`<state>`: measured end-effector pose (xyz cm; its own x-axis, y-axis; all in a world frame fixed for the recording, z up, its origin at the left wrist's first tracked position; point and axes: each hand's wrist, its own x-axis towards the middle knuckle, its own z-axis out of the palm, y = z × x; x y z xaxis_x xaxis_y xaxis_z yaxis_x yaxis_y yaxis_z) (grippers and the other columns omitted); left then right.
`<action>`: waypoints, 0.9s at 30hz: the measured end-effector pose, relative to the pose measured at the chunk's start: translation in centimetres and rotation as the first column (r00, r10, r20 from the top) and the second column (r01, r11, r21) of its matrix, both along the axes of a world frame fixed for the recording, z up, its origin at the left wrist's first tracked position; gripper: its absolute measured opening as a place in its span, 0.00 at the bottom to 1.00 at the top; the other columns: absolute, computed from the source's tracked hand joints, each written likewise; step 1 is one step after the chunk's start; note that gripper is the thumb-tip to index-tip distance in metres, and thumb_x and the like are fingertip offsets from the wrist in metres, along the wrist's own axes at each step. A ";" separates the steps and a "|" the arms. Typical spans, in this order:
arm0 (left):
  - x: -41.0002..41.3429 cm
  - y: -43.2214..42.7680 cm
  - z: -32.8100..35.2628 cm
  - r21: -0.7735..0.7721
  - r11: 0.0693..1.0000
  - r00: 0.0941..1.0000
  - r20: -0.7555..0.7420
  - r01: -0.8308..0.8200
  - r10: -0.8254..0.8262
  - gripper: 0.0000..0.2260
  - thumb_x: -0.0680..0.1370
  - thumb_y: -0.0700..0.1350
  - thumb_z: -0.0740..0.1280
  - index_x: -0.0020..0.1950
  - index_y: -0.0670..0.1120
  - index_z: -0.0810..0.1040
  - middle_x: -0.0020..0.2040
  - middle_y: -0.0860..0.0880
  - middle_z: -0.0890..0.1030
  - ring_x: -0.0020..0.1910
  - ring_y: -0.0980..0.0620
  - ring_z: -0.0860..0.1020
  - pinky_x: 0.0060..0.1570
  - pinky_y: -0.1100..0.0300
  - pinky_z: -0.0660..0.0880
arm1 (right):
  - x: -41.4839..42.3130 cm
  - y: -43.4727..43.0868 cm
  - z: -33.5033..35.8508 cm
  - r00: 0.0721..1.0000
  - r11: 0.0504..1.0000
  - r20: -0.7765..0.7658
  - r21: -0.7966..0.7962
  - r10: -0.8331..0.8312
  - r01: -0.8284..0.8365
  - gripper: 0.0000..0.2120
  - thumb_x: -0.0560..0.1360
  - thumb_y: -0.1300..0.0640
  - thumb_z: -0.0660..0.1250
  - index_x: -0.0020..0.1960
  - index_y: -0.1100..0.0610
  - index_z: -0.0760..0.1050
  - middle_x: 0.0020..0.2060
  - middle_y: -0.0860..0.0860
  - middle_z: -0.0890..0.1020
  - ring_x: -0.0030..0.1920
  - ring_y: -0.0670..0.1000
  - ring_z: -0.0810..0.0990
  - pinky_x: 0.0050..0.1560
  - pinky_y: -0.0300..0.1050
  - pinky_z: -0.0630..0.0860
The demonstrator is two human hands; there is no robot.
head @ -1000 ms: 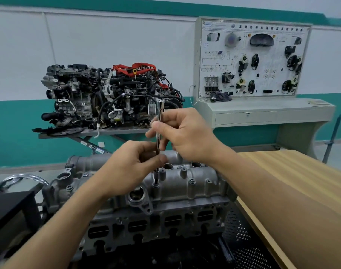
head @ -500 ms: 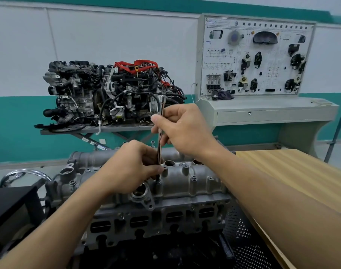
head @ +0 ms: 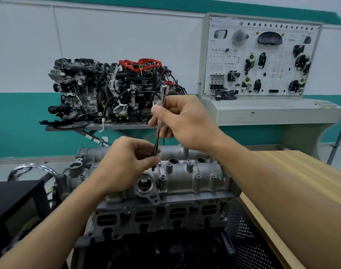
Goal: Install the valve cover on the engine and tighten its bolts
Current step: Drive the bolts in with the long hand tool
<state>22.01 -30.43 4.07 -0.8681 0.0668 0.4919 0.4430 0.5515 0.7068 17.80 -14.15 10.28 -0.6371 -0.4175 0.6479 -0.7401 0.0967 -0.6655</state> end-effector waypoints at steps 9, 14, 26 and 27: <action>1.8 -3.4 2.3 0.042 0.994 0.995 -0.007 -0.098 0.099 0.07 0.71 0.40 0.79 0.48 0.44 0.86 0.39 0.52 0.88 0.37 0.55 0.86 0.40 0.66 0.82 | 0.3 -2.8 1.1 0.992 0.986 0.051 -0.131 0.115 -0.107 0.11 0.81 0.59 0.64 0.42 0.60 0.79 0.37 0.54 0.86 0.27 0.49 0.78 0.27 0.40 0.75; 3.2 -6.4 0.9 0.012 0.994 0.993 -0.024 -0.112 0.112 0.04 0.74 0.41 0.77 0.46 0.42 0.85 0.39 0.49 0.88 0.39 0.50 0.86 0.43 0.57 0.82 | 0.7 -7.2 0.3 0.986 0.985 0.026 -0.069 0.162 -0.160 0.13 0.82 0.60 0.63 0.44 0.66 0.80 0.37 0.58 0.85 0.29 0.49 0.76 0.29 0.41 0.75; 1.1 -6.3 -2.3 0.217 0.976 0.997 -0.082 0.015 0.002 0.05 0.76 0.42 0.75 0.47 0.51 0.83 0.43 0.47 0.87 0.42 0.47 0.86 0.46 0.51 0.84 | 0.2 -7.6 -0.8 0.988 0.987 -0.066 -0.075 0.137 -0.142 0.09 0.81 0.60 0.63 0.45 0.61 0.80 0.36 0.52 0.85 0.28 0.45 0.75 0.29 0.37 0.73; 1.1 -6.5 -2.4 0.205 0.979 0.997 -0.080 0.017 0.000 0.04 0.76 0.42 0.75 0.48 0.51 0.84 0.43 0.47 0.87 0.43 0.47 0.86 0.48 0.49 0.84 | 0.1 -7.8 -1.1 0.988 0.984 -0.065 -0.104 0.139 -0.146 0.10 0.81 0.60 0.63 0.44 0.59 0.80 0.36 0.52 0.85 0.27 0.45 0.74 0.29 0.37 0.73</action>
